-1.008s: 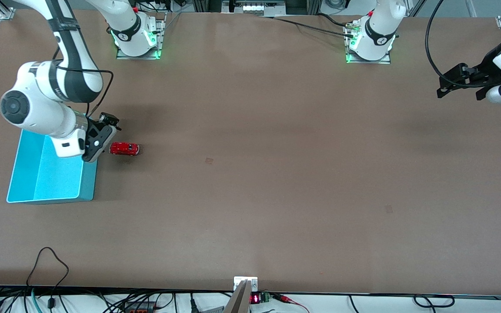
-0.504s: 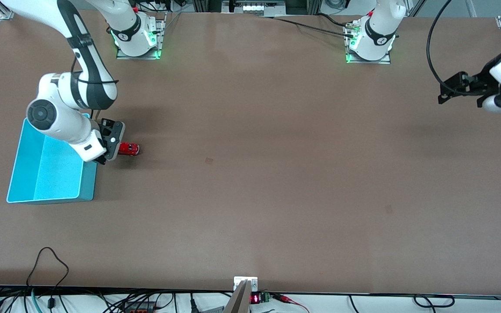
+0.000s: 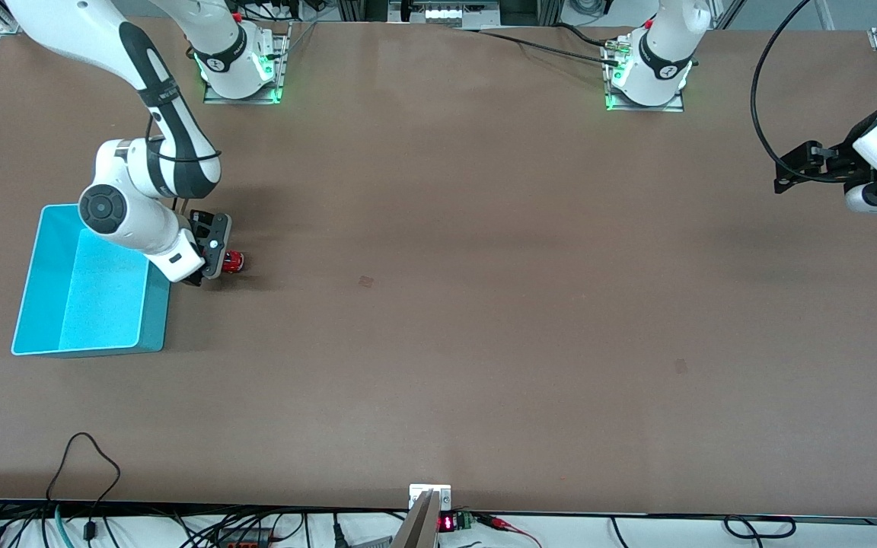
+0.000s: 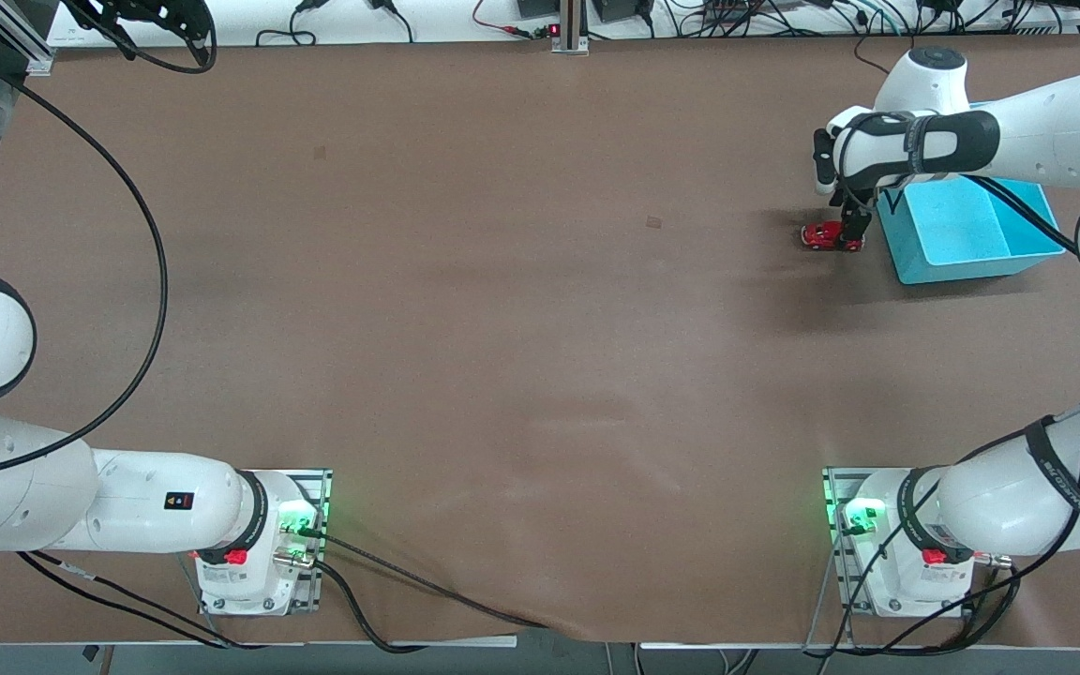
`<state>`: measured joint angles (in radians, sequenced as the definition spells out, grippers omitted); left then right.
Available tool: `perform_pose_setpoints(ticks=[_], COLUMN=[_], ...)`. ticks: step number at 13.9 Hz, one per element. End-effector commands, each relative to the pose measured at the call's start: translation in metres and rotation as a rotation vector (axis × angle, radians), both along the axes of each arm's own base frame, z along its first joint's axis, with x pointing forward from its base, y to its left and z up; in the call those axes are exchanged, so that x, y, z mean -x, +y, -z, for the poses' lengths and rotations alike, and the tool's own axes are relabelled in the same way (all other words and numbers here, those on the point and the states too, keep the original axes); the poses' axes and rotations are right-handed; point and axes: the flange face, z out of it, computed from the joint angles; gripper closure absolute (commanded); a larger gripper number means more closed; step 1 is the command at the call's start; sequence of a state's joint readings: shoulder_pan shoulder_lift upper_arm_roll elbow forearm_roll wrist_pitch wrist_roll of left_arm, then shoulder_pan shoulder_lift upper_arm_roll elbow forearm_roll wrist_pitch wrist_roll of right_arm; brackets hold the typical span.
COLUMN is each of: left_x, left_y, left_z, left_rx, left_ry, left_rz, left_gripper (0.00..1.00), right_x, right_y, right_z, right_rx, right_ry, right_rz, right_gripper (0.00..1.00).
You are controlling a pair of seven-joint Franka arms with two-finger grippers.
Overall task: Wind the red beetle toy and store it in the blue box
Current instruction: 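Lower the right gripper and close it on the red car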
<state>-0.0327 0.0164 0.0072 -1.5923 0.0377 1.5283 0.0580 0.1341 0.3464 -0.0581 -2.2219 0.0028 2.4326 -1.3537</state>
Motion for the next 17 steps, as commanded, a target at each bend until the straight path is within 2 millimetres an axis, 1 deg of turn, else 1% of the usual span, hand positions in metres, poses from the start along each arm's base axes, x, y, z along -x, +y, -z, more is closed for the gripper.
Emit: perform_pose_setpoints(ticks=[1, 7, 8, 9, 10, 11, 13, 14, 15, 17], left_x=[0.004, 0.002, 0.002, 0.002, 0.002, 0.002, 0.003, 0.003, 0.003, 0.003], left_y=[-0.010, -0.005, -0.006, -0.009, -0.010, -0.010, -0.010, -0.010, -0.010, -0.010], left_z=[-0.008, -0.007, -0.007, -0.007, -0.007, -0.007, -0.007, -0.007, -0.007, -0.007], left_rx=[-0.024, -0.021, -0.021, -0.019, -0.019, -0.019, -0.019, -0.019, -0.019, -0.019], left_ry=[-0.006, -0.005, -0.005, -0.005, -0.005, -0.005, -0.004, -0.004, -0.004, -0.004], left_rz=[0.038, 0.029, 0.030, 0.035, 0.036, 0.036, 0.036, 0.036, 0.038, 0.038], left_gripper=[0.00, 0.00, 0.00, 0.00, 0.00, 0.00, 0.00, 0.00, 0.00, 0.00], right_x=[0.005, 0.009, 0.009, 0.010, 0.011, 0.011, 0.010, 0.010, 0.009, 0.004], right_y=[0.001, 0.004, 0.004, 0.003, 0.002, 0.002, 0.002, 0.002, 0.002, 0.004], right_z=[0.016, 0.027, 0.026, 0.026, 0.026, 0.024, 0.023, 0.023, 0.021, 0.003], right_rx=[-0.005, -0.008, -0.009, -0.009, -0.010, -0.010, -0.010, -0.010, -0.011, -0.013], right_ry=[-0.033, -0.023, -0.021, -0.020, -0.020, -0.023, -0.026, -0.026, -0.029, -0.058], right_rz=[-0.074, -0.099, -0.098, -0.096, -0.096, -0.098, -0.098, -0.098, -0.098, -0.092], right_gripper=[0.00, 0.00, 0.04, 0.13, 0.30, 0.46, 0.52, 0.58, 0.60, 0.68])
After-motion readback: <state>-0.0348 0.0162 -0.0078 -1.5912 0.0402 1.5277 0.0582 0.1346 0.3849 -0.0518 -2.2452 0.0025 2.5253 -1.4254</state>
